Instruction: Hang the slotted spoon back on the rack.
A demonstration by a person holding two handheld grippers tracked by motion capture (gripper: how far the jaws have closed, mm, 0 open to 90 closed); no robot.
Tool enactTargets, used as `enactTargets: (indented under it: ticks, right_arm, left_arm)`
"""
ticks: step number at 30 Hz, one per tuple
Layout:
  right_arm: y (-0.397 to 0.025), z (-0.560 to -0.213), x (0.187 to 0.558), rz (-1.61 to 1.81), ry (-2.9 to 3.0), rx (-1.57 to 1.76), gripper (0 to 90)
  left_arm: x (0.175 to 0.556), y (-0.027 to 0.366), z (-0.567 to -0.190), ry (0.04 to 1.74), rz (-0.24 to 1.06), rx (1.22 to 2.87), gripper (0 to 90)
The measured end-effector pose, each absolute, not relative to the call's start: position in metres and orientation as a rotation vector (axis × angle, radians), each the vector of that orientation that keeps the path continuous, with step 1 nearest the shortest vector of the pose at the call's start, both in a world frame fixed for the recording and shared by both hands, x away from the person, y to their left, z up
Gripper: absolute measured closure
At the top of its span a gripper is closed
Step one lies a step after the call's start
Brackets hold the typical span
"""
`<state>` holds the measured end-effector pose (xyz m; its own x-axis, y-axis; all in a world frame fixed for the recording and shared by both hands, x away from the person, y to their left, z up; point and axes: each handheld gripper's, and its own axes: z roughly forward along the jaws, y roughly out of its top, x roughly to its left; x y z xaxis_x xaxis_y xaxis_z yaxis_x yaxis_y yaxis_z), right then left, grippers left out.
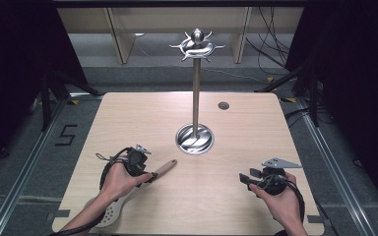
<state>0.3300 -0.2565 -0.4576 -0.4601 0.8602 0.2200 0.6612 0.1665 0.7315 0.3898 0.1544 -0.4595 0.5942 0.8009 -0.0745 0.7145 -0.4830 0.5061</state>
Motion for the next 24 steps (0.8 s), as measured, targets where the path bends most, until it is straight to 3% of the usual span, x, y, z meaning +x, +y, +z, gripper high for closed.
enactTargets:
  ticks: [13,24]
  right_arm:
    - [-0.256,-0.456,0.324,1.192,2.193,1.441,49.4]
    - [-0.255,-0.457,0.324,1.193,2.193,1.499,49.0]
  left_arm:
    - [0.400,0.145,-0.450,1.139,0.125,2.398,45.7]
    - [0.419,0.129,-0.460,1.136,0.071,2.652,52.7]
